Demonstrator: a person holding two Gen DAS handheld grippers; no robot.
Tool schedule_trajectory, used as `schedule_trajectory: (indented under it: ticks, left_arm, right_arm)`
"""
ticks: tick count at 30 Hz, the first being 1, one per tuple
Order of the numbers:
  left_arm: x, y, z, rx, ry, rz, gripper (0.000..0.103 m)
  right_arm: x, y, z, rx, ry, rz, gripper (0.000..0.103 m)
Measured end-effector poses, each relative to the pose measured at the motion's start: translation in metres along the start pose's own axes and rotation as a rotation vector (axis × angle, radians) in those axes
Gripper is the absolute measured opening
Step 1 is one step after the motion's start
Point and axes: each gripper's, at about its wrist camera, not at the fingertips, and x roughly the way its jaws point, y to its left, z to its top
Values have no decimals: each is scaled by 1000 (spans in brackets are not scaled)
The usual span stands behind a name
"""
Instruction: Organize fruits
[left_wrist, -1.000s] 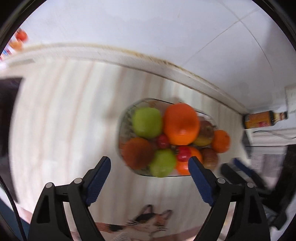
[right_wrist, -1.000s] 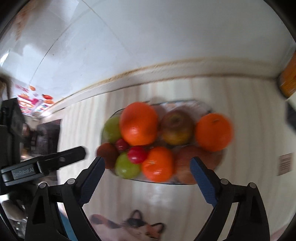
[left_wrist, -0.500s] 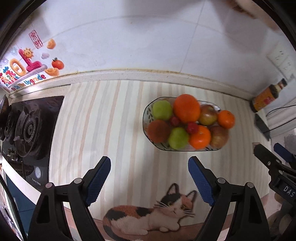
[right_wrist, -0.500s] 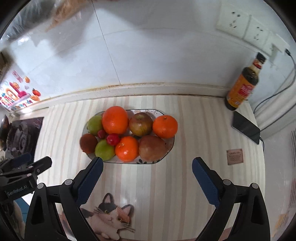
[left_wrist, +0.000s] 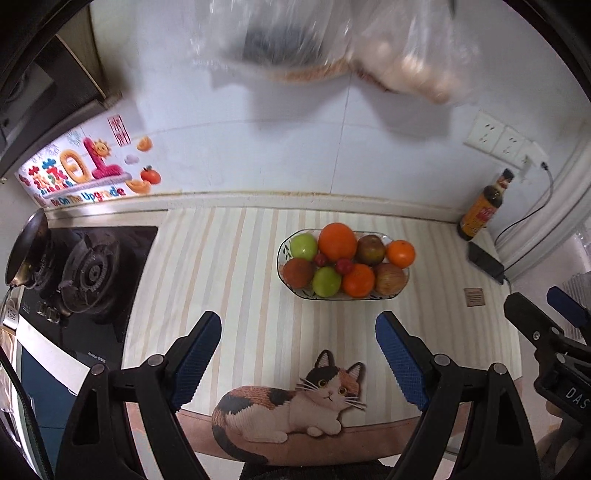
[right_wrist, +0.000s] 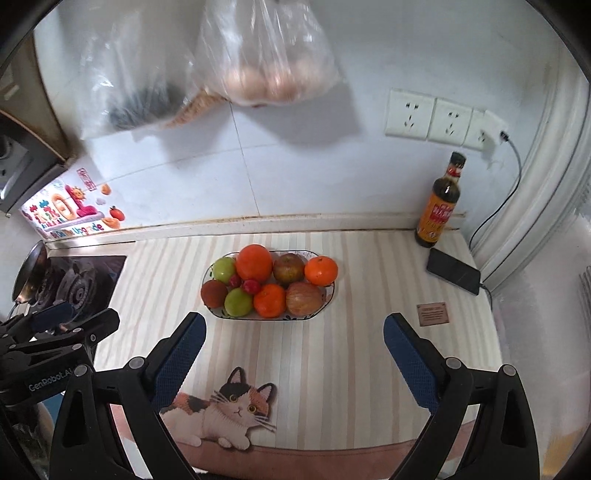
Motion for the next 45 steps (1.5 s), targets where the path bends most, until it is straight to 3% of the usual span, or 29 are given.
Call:
schedule_trajectory:
  ticks: [8,18,38,41,45]
  left_arm:
    - [-47,-2,-12,25,-84,15,86]
    - [-66,0,-21,20,-94,-10,86]
    - [-60,2,-25,20,-71,-23,86]
    - [-52,5,-20,6,-76,-22,102]
    - [-42,8,-14,-1,-90,-2,102]
  right_arm:
    - [-53,2,-14,-15,-67,-5,99]
    - [-80,3,-21,-21,-90,-14,100]
    - [-71,12,-18,-17,-71,7,100]
    - [-61,11,-16,-15,-75,0,102]
    - [-45,10,-14,-21,-79,-8,102]
